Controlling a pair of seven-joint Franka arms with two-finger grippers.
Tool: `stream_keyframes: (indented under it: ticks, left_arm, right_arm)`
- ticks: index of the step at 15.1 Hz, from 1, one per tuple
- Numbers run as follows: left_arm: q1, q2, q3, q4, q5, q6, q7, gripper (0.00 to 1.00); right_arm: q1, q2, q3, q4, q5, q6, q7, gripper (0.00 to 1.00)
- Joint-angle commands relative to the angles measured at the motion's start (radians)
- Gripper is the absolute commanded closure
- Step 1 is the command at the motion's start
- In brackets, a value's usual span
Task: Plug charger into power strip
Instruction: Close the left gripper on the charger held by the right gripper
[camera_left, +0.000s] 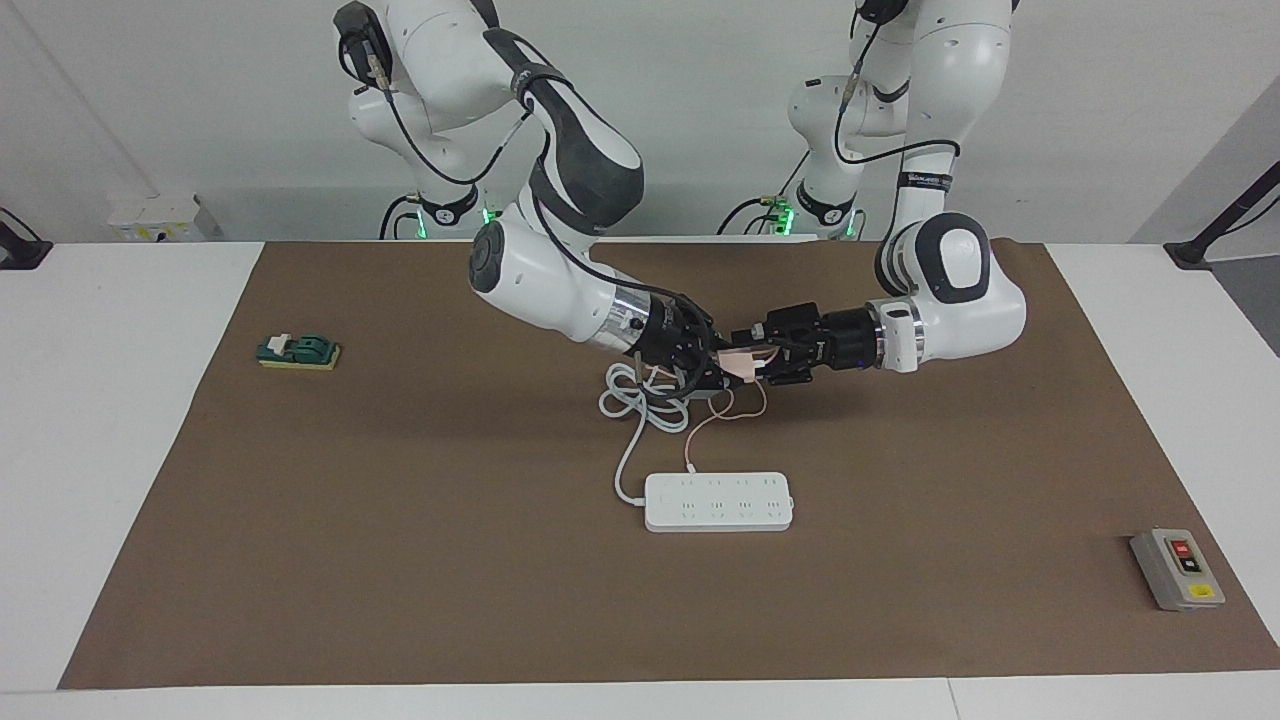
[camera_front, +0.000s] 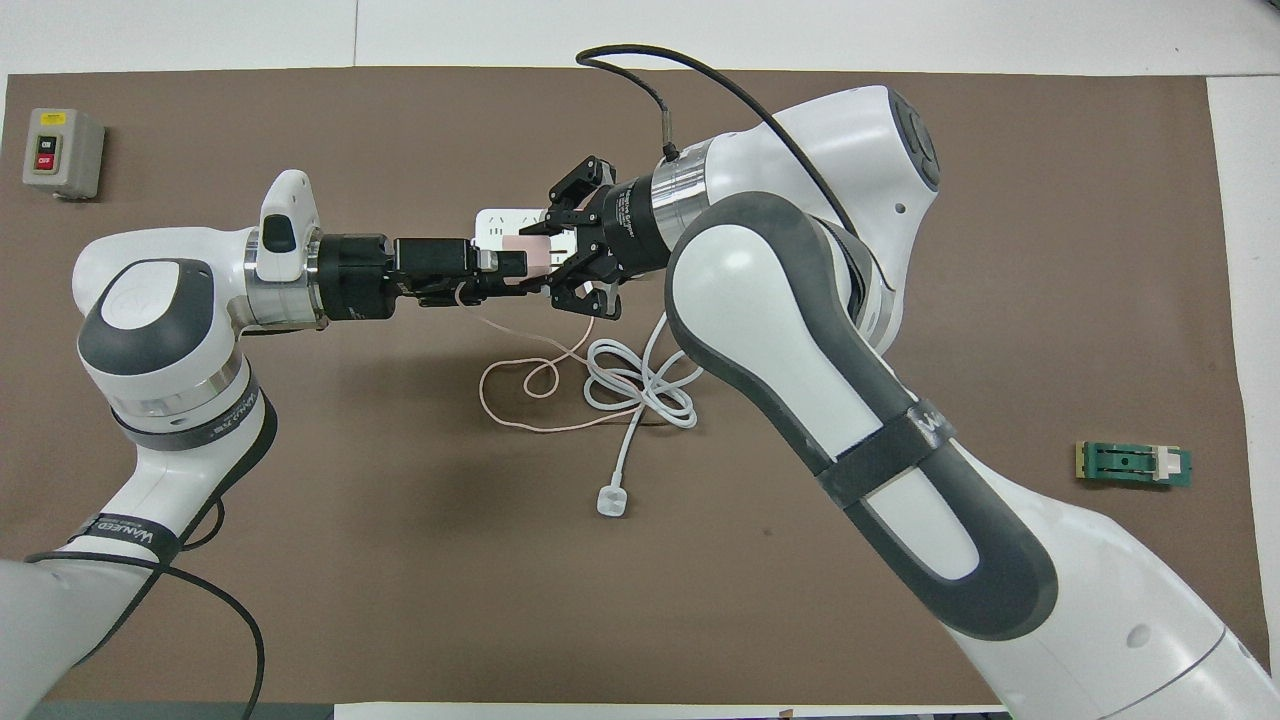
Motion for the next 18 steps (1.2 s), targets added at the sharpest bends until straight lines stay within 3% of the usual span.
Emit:
stream_keyframes:
  ticks: [1,6,9,11,18]
  left_arm:
    - [-0.019,0.000,0.009,0.007,-0.019,0.017,-0.012,0.49]
    - [-0.027,0.000,0.008,0.012,-0.021,0.031,-0.011,0.50]
    - [-0.027,0.000,0.009,0.010,-0.019,0.035,-0.011,0.72]
    - [-0.025,0.000,0.009,0.009,-0.019,0.034,-0.012,1.00]
    - [-0.025,-0.002,0.012,0.006,-0.015,0.029,-0.017,1.00]
  right_arm:
    - [0.002,0.003,0.000,0.004,0.027,0.023,0.022,1.00]
    - [0.002,0.003,0.000,0.004,0.027,0.023,0.023,1.00]
    - [0.002,0.003,0.000,0.005,0.027,0.023,0.028,1.00]
    - [0.002,0.003,0.000,0.005,0.027,0.023,0.028,1.00]
    - [0.002,0.003,0.000,0.005,0.027,0.025,0.045,1.00]
